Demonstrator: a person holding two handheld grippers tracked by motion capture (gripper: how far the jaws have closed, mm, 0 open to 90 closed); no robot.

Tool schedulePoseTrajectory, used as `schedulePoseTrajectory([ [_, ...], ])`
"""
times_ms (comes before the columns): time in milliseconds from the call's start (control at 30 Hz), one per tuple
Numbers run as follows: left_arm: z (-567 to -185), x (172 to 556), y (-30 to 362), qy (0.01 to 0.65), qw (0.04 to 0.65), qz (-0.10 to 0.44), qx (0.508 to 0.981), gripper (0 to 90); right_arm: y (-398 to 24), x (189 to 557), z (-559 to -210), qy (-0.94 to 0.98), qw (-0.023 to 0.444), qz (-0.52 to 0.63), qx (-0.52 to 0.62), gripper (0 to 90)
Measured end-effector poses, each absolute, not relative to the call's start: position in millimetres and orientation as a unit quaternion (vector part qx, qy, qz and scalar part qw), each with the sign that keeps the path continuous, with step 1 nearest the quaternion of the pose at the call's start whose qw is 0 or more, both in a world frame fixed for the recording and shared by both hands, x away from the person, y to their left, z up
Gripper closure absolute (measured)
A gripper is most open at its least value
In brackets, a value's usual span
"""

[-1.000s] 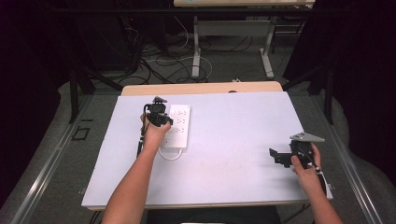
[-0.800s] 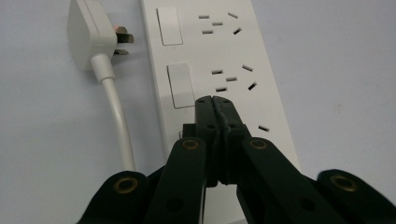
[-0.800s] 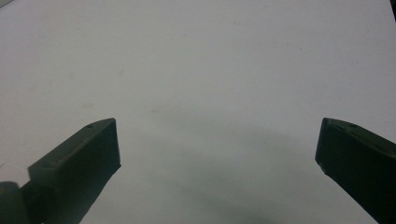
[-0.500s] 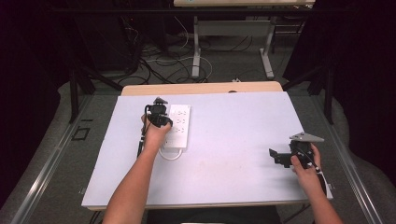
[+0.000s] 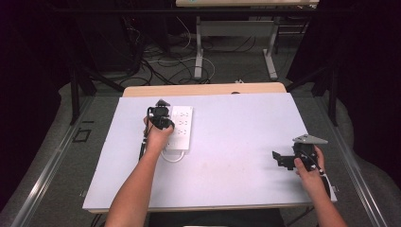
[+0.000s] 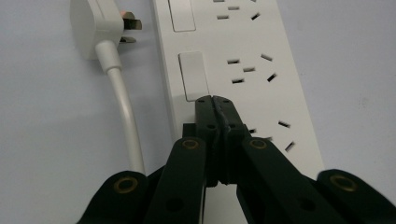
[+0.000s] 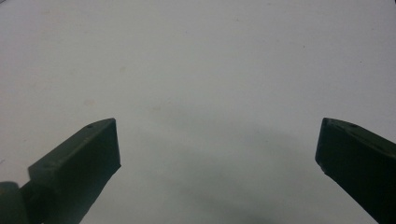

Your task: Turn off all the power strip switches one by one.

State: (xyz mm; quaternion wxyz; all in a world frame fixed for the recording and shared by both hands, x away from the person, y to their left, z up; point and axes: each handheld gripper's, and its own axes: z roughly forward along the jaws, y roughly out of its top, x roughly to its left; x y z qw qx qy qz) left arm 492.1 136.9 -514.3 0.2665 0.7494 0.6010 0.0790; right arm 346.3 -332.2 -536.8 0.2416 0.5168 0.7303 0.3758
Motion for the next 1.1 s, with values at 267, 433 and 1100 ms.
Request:
schedulePoseTrajectory([
  [267, -514.2, 492.9, 138.5, 0.602, 0.266, 0.074, 0.749, 90.0, -332.1, 346.4, -536.6, 0.733, 0.243, 0.373, 0.514, 0.0],
  [433, -516.8, 493.3, 137.7, 0.600, 0.267, 0.078, 0.750, 90.0, -332.1, 346.7, -537.0, 0.732, 0.242, 0.376, 0.514, 0.0],
  [1100, -514.0, 497.0, 139.4, 0.608, 0.267, 0.075, 0.744, 90.0, -332.0, 346.8, -537.2, 0.732, 0.240, 0.376, 0.516, 0.0],
])
